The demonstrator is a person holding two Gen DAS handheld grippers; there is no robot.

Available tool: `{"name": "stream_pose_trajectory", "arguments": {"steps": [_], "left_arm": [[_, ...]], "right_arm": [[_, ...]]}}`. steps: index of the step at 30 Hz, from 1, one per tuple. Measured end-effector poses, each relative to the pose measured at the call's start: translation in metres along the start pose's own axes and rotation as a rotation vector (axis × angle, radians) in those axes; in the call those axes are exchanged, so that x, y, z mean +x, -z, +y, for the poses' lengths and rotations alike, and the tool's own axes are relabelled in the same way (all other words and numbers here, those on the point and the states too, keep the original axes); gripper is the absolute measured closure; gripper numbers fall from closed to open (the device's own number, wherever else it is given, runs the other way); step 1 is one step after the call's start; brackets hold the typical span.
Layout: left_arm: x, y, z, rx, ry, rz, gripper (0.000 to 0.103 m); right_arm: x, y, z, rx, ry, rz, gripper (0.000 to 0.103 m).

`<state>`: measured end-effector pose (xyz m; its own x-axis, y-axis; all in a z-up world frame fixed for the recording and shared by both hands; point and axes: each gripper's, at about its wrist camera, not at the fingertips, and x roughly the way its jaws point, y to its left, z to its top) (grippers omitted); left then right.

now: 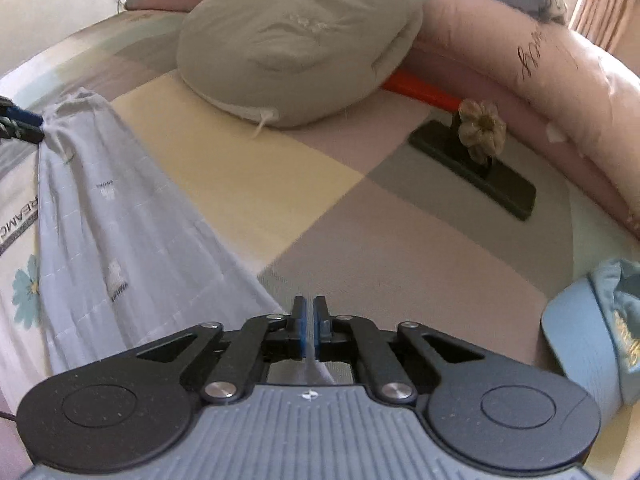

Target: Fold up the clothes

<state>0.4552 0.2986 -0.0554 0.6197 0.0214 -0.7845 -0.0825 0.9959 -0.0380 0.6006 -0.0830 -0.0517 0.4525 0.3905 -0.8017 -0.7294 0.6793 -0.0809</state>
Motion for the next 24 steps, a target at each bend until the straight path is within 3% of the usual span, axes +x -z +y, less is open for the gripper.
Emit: {"name": "stream_pose_trajectory", "arguments": {"steps": [6, 10, 12, 18, 21, 24], "left_arm": [[0.018, 0.008, 0.002, 0.029, -0.003, 0.026, 0.044], [0.013, 0.012, 0.014, 0.025, -0.022, 0.024, 0.043], [0.009, 0.015, 0.022, 0.013, -0.024, 0.022, 0.043], [0.011, 0.013, 0.024, 0.002, -0.023, 0.017, 0.043], [0.007, 0.009, 0.017, 0.016, -0.038, 0.015, 0.043], [0.002, 0.006, 0.009, 0.027, -0.032, 0.016, 0.043]], "right_arm": [[0.003, -0.022, 0.020, -0.021, -0.099, -0.039, 0.090], [0.005, -0.023, 0.039, -0.060, -0.113, -0.021, 0.086], [-0.005, -0.017, 0.035, -0.067, -0.070, -0.028, 0.084], [-0.045, 0.028, -0.046, 0.095, 0.137, 0.008, 0.071], [-0.055, 0.056, -0.078, 0.144, 0.165, 0.058, 0.071], [-0.054, 0.075, -0.086, 0.132, 0.114, 0.093, 0.070]]}}
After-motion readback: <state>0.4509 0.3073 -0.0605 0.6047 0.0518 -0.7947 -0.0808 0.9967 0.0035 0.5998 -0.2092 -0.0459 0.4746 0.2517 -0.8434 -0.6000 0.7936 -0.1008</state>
